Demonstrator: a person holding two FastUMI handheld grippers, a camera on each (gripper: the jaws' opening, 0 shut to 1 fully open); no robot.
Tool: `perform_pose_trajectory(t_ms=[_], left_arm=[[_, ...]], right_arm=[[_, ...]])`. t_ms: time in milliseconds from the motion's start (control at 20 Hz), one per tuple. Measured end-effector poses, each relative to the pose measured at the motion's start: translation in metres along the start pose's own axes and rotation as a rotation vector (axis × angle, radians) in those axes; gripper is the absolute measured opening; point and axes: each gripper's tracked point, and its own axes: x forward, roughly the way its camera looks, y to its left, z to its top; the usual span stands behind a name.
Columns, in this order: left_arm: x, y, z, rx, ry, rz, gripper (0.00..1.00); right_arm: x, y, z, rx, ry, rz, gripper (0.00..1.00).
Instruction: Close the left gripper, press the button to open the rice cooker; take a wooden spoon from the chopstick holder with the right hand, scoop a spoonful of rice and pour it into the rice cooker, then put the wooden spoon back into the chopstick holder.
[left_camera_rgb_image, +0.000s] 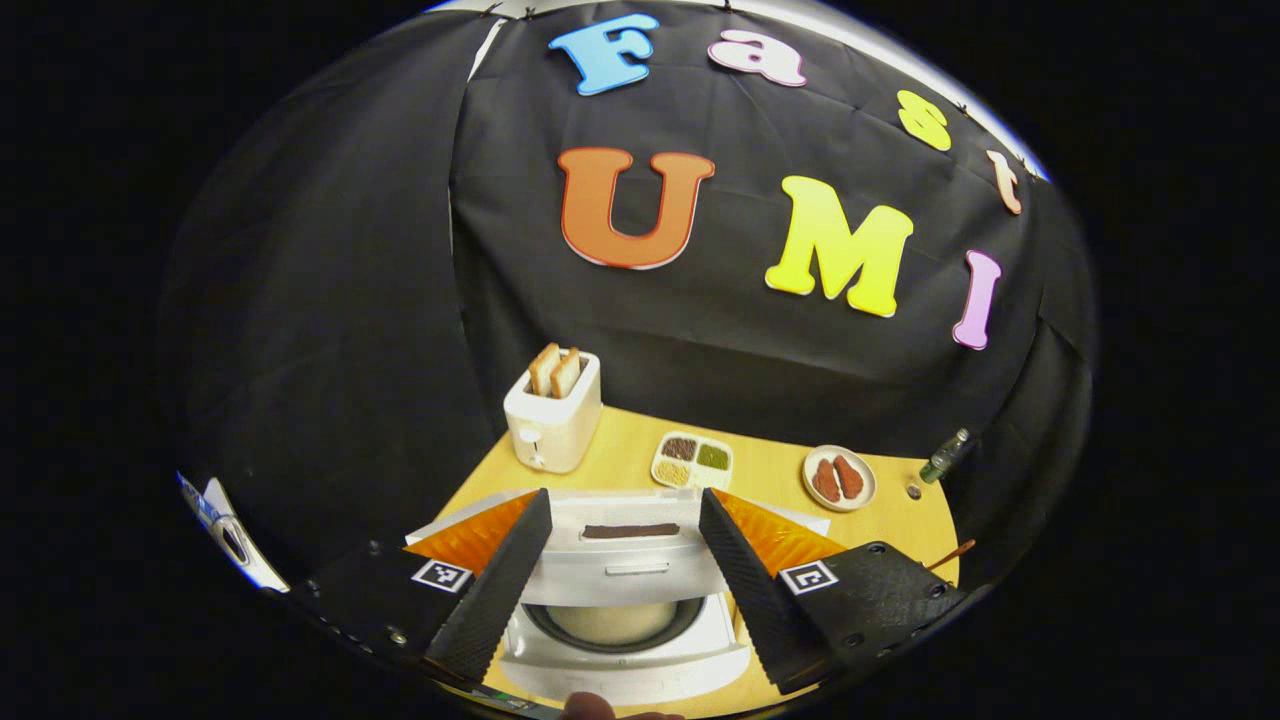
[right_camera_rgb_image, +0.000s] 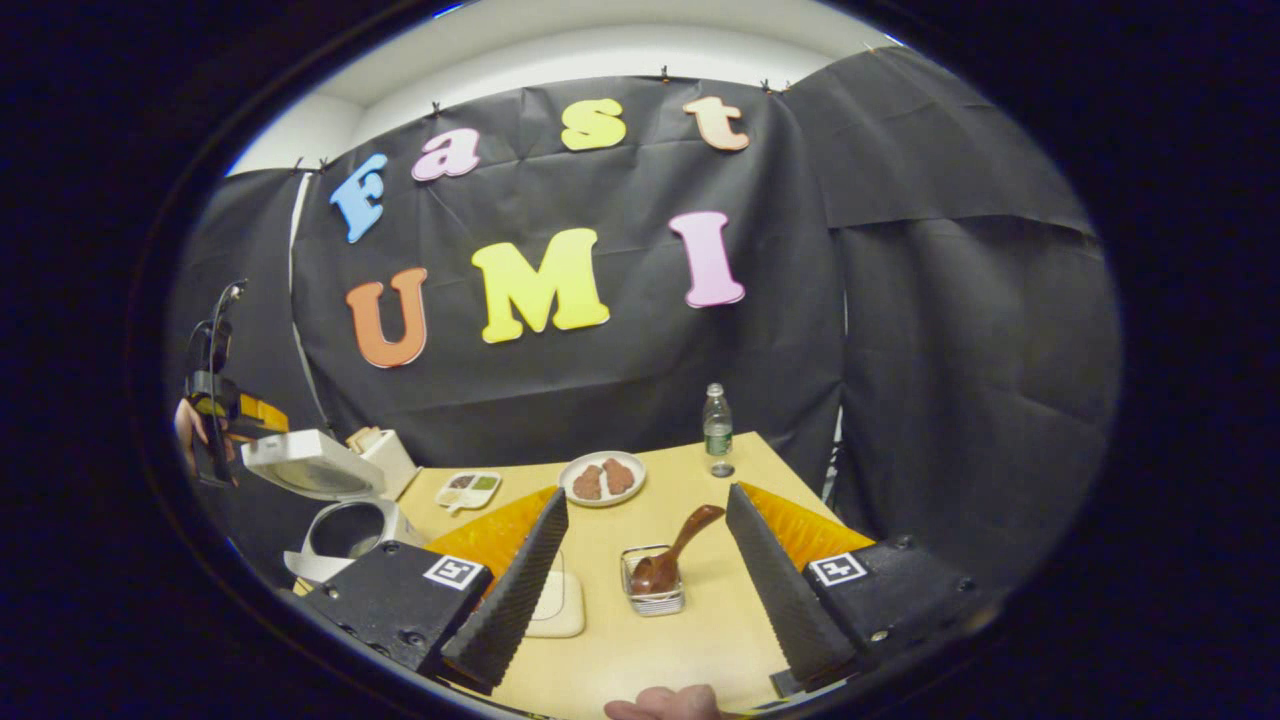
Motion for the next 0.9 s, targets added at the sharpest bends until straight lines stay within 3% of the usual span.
perform_pose_trajectory(t_ms=[350,600,900], left_arm=[[-0.007,0.002,-0.093,-0.018,0.162,0.013,0.97],[0.002,0.005,-0.131,-0.027,0.262,0.030,0.97],[0.013,0.010,-0.147,-0.030,0.331,0.060,0.98]], right_arm=[[0.007,0.040,-0.017,-0.065,0.043,0.110,1.00],[0.010,0.038,-0.027,-0.028,0.079,0.119,1.00],[0.019,0.022,-0.024,-0.020,0.086,0.108,1.00]])
